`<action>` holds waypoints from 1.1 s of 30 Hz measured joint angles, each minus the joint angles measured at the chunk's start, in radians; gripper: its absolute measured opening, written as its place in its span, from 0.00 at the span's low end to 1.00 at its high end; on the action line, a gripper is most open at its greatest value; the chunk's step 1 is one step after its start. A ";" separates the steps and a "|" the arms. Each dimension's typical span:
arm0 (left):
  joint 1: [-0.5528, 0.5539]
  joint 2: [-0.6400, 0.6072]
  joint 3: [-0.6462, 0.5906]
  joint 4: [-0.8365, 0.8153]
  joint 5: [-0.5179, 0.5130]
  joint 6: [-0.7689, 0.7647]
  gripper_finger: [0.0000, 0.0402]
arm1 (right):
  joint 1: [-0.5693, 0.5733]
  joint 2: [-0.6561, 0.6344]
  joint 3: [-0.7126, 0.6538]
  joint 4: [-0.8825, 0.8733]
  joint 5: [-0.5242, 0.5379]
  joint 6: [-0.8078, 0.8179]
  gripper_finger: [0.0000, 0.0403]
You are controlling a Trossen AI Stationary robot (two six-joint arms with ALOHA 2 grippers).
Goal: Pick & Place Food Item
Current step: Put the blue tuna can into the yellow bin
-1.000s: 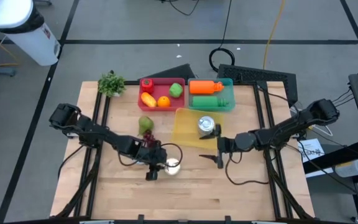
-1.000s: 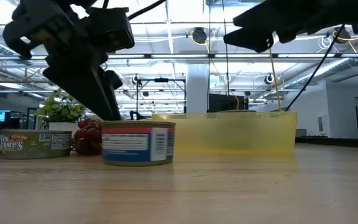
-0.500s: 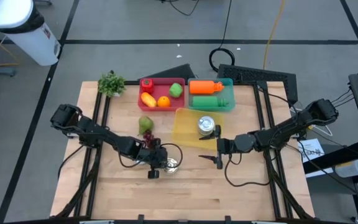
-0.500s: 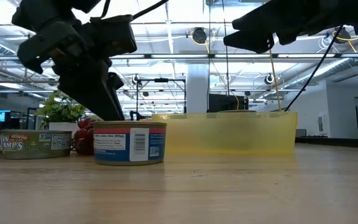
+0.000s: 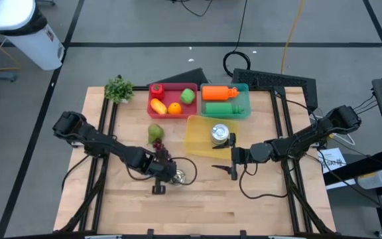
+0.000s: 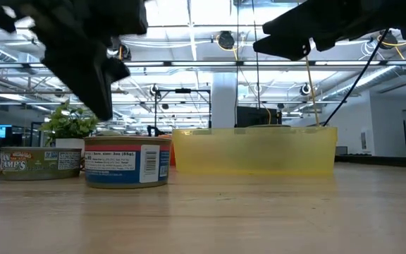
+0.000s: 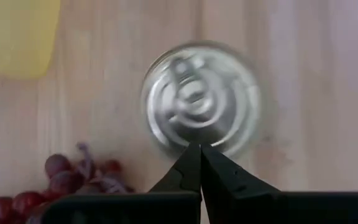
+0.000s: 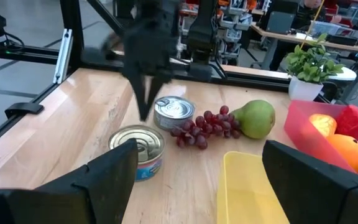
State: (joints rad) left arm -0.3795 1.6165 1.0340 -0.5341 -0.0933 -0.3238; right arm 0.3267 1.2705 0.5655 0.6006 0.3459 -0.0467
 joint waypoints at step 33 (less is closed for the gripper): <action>-0.007 0.130 -0.007 0.047 0.049 -0.075 0.00 | 0.075 0.415 0.314 -0.277 0.023 -0.172 0.81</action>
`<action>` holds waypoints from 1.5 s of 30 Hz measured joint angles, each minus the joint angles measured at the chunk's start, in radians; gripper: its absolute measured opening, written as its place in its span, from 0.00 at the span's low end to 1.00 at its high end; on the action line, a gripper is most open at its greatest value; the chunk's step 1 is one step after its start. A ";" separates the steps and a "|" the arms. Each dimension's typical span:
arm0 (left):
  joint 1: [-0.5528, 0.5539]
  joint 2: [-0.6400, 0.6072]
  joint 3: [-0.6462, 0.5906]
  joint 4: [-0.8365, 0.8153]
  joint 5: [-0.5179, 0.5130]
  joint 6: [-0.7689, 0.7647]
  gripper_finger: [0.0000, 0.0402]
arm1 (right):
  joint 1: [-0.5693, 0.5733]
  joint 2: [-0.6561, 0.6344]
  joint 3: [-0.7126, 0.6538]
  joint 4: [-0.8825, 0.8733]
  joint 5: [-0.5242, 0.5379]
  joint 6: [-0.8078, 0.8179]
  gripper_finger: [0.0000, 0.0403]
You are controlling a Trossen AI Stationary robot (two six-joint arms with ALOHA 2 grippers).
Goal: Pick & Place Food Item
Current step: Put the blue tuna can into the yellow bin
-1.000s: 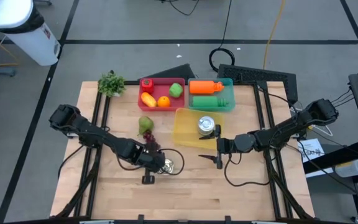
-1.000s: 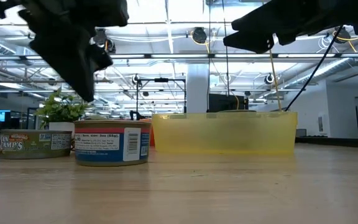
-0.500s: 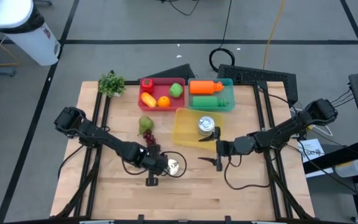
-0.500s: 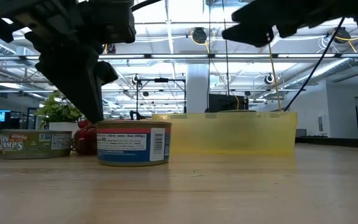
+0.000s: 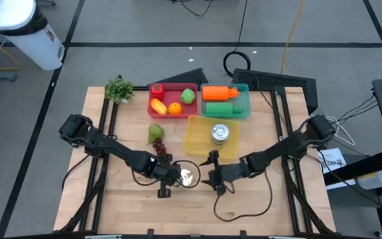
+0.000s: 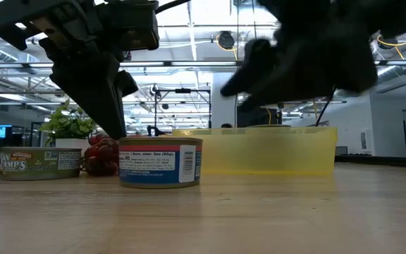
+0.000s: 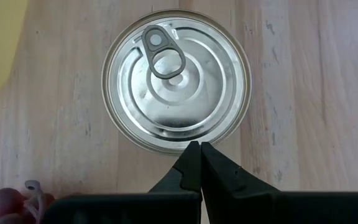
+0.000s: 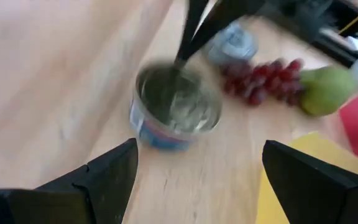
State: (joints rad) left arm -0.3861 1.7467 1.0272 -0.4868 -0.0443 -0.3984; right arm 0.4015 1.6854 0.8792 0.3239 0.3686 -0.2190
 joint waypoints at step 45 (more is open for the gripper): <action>0.035 0.013 -0.003 0.013 -0.001 0.019 0.01 | -0.002 0.308 0.049 0.248 0.103 -0.637 0.76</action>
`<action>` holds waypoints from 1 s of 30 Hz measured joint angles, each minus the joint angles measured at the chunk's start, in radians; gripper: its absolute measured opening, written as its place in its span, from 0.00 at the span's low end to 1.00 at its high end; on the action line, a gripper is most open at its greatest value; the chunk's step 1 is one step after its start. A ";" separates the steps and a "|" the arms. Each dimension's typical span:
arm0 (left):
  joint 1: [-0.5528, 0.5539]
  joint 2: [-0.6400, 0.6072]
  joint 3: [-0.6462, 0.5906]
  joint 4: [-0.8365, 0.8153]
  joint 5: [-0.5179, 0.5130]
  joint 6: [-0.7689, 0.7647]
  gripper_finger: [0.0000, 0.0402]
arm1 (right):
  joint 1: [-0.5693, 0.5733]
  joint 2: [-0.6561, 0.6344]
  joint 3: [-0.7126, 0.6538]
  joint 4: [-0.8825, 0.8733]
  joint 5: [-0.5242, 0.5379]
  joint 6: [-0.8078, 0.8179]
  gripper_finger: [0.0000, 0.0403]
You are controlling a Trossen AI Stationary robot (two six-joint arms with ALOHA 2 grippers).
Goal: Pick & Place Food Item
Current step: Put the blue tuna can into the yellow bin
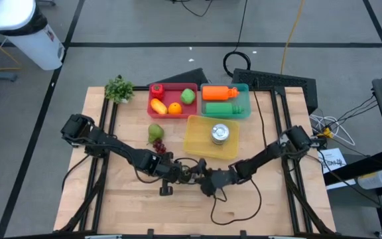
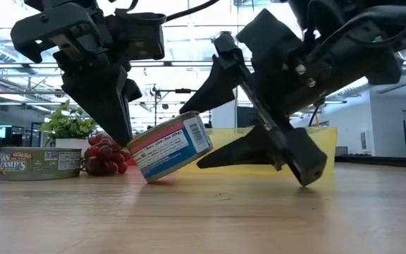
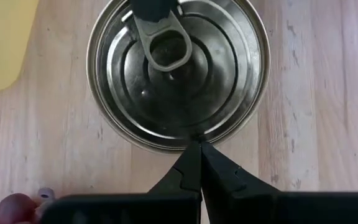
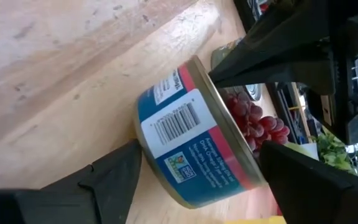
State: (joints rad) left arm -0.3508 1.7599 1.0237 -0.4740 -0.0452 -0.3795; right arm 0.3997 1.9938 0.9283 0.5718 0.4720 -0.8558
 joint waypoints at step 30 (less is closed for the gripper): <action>-0.006 -0.268 -0.031 0.033 -0.314 0.042 0.02 | 0.033 -0.109 -0.009 0.009 0.085 0.037 0.47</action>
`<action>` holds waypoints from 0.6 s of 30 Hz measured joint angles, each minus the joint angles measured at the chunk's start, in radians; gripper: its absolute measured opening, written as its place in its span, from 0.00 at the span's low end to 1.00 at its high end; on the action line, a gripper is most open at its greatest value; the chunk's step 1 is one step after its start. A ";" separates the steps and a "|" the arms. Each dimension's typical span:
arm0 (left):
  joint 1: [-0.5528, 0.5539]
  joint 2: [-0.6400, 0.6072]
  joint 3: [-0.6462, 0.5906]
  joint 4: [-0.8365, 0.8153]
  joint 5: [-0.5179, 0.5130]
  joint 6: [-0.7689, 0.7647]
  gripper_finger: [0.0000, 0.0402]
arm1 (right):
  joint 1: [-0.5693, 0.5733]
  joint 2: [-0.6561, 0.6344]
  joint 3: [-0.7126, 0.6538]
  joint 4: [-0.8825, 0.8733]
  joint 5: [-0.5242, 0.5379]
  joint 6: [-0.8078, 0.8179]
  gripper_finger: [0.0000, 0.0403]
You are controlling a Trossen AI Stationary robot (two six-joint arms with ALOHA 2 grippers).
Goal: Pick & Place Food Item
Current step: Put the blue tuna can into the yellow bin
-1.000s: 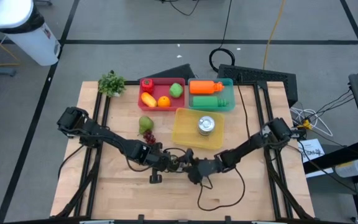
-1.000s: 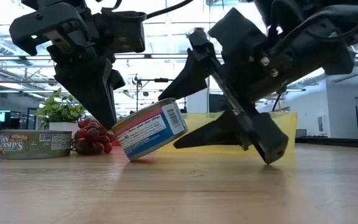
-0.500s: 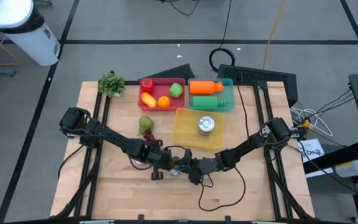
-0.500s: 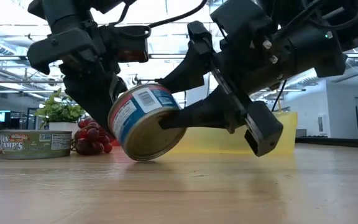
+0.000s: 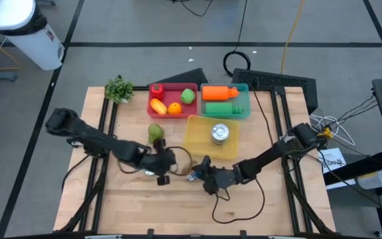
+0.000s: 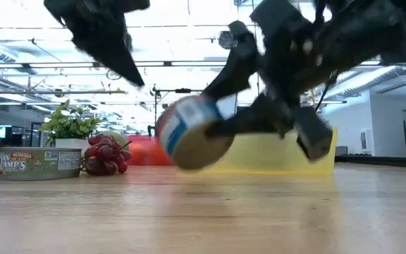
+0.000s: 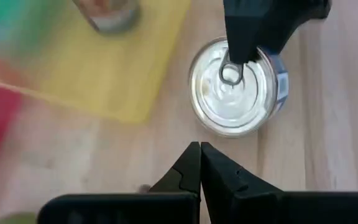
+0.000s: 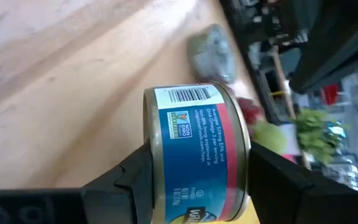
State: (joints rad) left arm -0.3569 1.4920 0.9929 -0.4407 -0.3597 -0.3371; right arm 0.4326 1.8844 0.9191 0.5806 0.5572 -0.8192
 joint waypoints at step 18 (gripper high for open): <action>0.096 -0.205 -0.533 1.012 0.044 0.233 0.02 | -0.230 -0.253 -0.118 0.061 0.099 -0.097 0.47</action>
State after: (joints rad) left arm -0.2608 1.2873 0.4599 0.5713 -0.3157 -0.1040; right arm 0.2031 1.6314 0.8013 0.6414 0.6557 -0.9157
